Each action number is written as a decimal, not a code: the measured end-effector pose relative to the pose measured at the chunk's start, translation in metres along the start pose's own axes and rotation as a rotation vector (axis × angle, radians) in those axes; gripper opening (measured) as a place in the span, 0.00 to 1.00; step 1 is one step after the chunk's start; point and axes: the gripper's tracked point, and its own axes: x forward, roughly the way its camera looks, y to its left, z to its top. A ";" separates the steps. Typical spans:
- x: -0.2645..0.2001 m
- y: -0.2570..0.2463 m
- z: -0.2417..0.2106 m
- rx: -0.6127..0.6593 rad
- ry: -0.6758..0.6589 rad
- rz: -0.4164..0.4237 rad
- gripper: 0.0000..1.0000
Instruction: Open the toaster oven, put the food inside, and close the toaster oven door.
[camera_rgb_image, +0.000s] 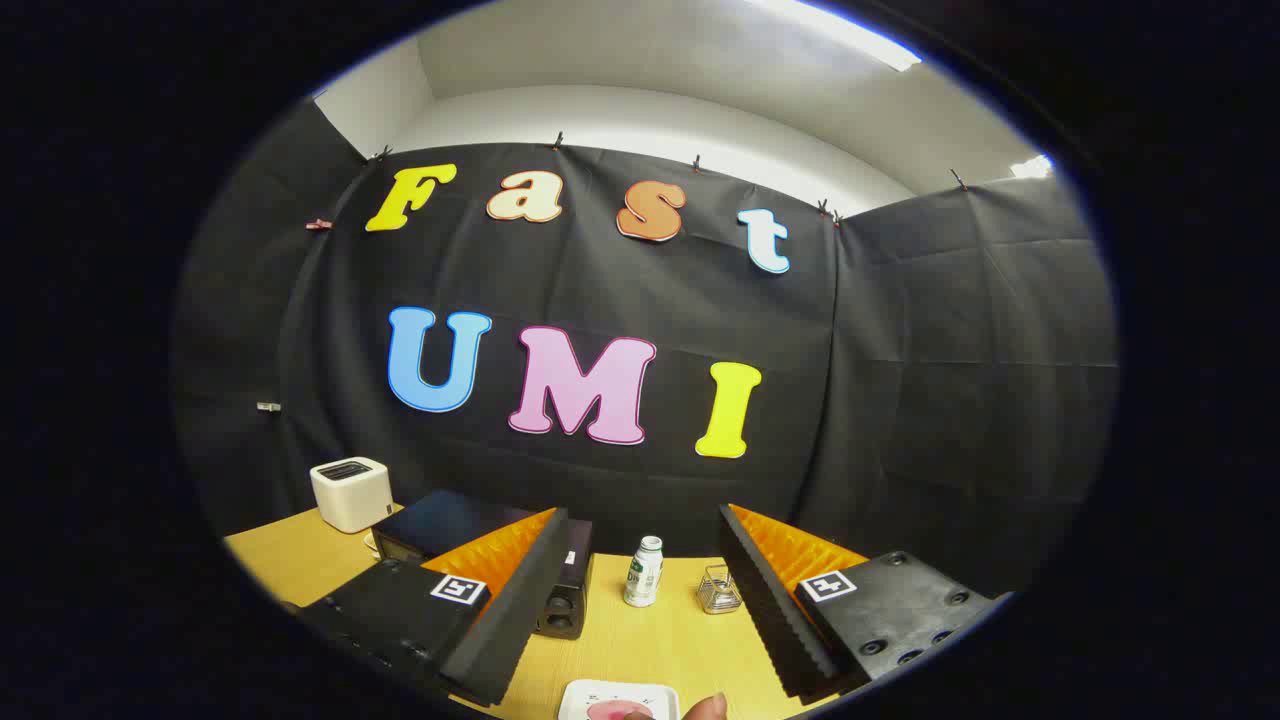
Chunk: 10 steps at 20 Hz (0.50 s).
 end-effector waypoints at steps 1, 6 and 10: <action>0.001 0.000 -0.001 0.004 0.001 0.000 0.98; 0.002 0.000 -0.003 0.014 0.007 -0.003 0.98; 0.002 0.000 -0.003 0.027 0.008 -0.008 0.98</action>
